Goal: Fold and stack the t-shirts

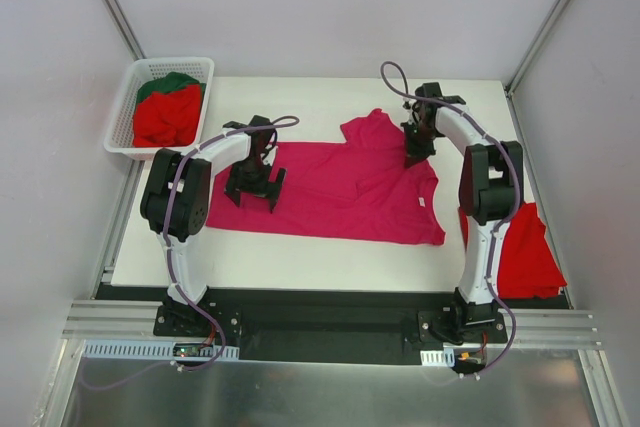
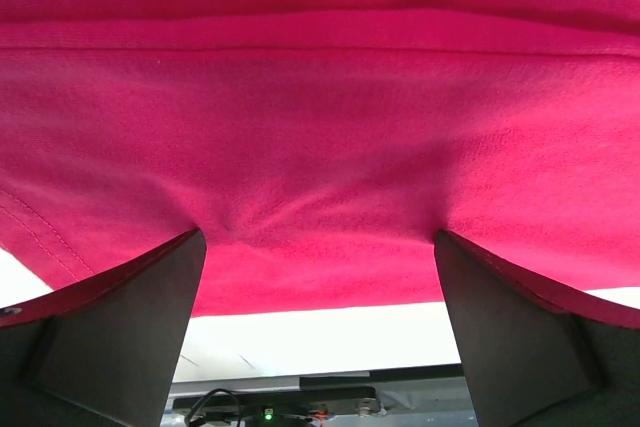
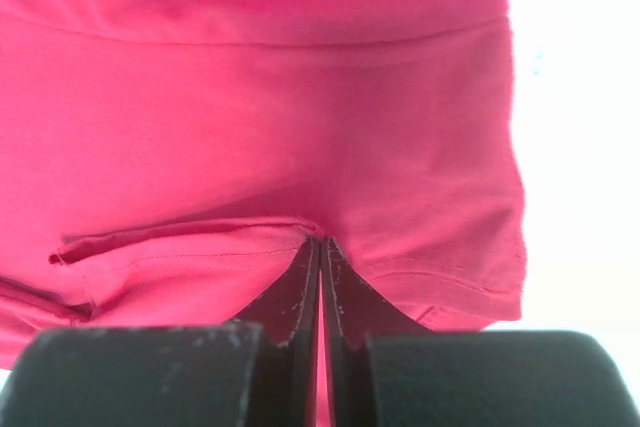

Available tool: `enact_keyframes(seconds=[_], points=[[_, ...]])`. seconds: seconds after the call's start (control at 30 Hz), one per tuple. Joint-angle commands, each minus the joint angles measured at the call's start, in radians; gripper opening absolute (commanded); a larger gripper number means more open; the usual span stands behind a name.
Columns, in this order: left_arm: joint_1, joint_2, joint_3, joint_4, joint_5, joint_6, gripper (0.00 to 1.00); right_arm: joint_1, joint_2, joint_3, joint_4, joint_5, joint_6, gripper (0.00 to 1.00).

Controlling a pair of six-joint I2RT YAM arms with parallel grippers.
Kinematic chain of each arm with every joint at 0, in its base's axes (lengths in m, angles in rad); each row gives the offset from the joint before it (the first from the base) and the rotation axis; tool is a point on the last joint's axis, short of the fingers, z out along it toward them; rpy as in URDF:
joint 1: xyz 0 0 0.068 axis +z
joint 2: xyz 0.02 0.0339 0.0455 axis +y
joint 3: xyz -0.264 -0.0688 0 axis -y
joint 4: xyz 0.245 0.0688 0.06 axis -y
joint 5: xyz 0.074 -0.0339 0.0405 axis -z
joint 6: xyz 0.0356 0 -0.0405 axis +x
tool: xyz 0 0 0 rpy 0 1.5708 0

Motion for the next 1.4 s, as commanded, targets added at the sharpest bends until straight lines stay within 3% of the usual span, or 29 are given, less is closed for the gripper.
enact_keyframes(seconds=[0.0, 1.0, 1.37], points=[[-0.008, -0.003, 0.000, -0.029, -0.022, 0.016, 0.99, -0.023, -0.083, 0.023, -0.019, 0.022, -0.014, 0.01], [-0.008, 0.016, 0.018, -0.040, -0.028, 0.017, 0.99, -0.060, -0.183, 0.063, -0.051, -0.018, -0.015, 0.01], [-0.008, 0.017, 0.010, -0.049, -0.067, 0.020, 0.99, -0.102, -0.140, 0.112, -0.051, -0.049, -0.003, 0.01]])
